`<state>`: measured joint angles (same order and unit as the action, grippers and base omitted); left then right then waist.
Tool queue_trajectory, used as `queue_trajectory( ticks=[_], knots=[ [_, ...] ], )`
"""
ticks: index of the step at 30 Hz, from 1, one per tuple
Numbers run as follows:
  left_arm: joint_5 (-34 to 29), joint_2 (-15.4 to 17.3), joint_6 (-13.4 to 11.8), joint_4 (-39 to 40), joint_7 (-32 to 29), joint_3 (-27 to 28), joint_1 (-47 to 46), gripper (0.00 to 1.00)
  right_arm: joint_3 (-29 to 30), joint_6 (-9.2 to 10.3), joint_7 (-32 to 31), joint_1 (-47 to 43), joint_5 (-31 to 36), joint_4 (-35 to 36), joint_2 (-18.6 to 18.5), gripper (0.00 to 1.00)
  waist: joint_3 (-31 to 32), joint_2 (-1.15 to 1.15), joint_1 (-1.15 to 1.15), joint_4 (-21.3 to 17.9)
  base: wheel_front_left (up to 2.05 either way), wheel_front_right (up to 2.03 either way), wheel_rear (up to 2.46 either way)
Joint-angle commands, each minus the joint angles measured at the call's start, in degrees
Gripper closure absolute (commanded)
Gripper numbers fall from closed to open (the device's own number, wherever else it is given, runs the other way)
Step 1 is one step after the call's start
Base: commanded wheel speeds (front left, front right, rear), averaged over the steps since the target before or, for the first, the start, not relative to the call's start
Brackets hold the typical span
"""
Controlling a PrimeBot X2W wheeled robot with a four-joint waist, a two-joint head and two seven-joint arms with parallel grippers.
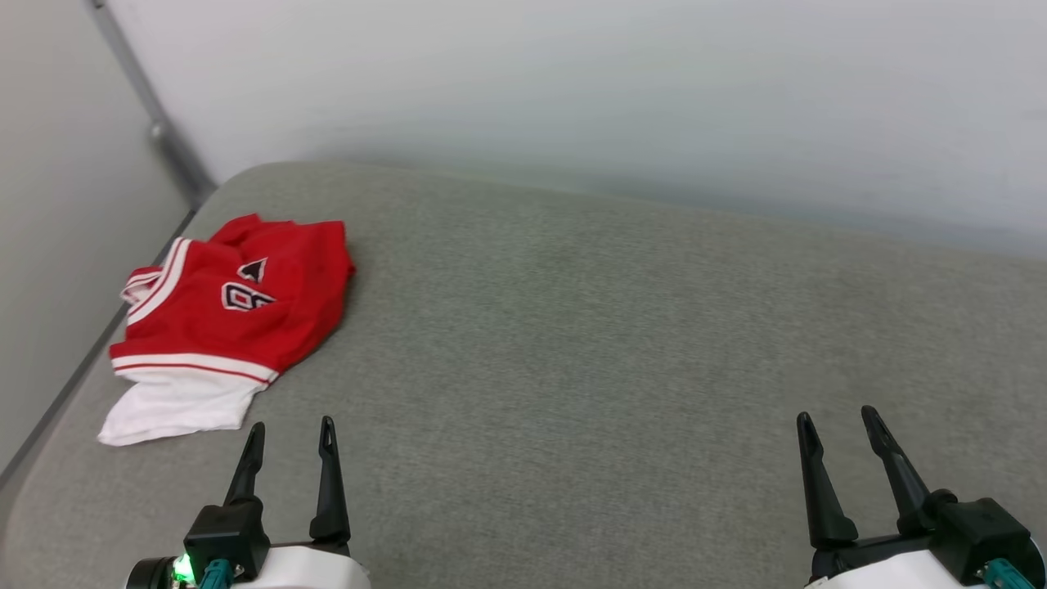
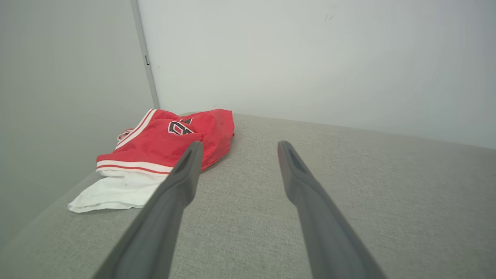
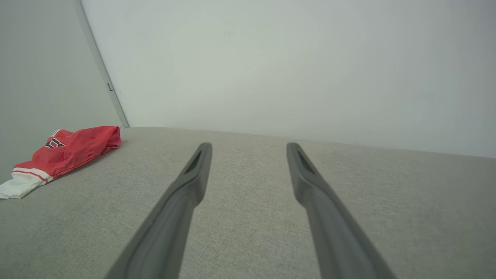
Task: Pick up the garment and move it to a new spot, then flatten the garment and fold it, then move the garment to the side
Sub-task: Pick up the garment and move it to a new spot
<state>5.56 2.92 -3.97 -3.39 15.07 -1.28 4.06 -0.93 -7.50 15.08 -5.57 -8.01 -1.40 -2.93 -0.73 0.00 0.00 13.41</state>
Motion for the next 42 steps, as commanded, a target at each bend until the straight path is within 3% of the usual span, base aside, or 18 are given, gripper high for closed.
queue_trajectory(
  ticks=[1, 18, 31, 36, 42],
  knots=[
    [0.15, -0.05, 0.15, -0.09, 0.16, 0.27, -0.68, 0.0, 0.01, 0.02, 0.14, -0.19, 0.18, 0.37, 0.09, 0.0, -0.16, 0.0, 0.0, 2.66, 0.0, 0.0, 0.0],
    [0.62, -0.06, 0.61, -0.76, 0.16, 1.95, 0.1, 0.0, -0.58, 0.02, 0.14, -0.91, 0.25, 0.27, 0.09, 0.0, 0.33, 0.0, 0.0, 13.13, 0.0, 0.0, 0.0],
    [2.04, -0.05, 0.4, -1.08, 0.16, 3.55, -0.97, 0.0, -0.94, 0.02, 0.14, -0.55, 1.02, 0.34, 0.09, 0.0, -0.19, 0.0, 0.0, 13.69, 0.0, 0.0, 0.0],
    [2.29, 0.17, 2.77, -1.32, 0.16, 8.07, -6.01, 0.0, -0.94, 0.02, 0.14, 0.76, 2.49, 0.97, 0.09, 0.0, -2.61, 0.0, 0.0, 12.2, 0.0, 0.0, 0.0],
    [2.7, 2.87, 7.46, -3.36, 0.16, 14.49, -17.71, 0.0, 0.04, 0.02, 0.14, 3.12, 5.69, 2.17, 0.09, 0.0, -8.01, 0.0, 0.0, 9.58, 0.0, 0.0, 0.0]
  ],
)
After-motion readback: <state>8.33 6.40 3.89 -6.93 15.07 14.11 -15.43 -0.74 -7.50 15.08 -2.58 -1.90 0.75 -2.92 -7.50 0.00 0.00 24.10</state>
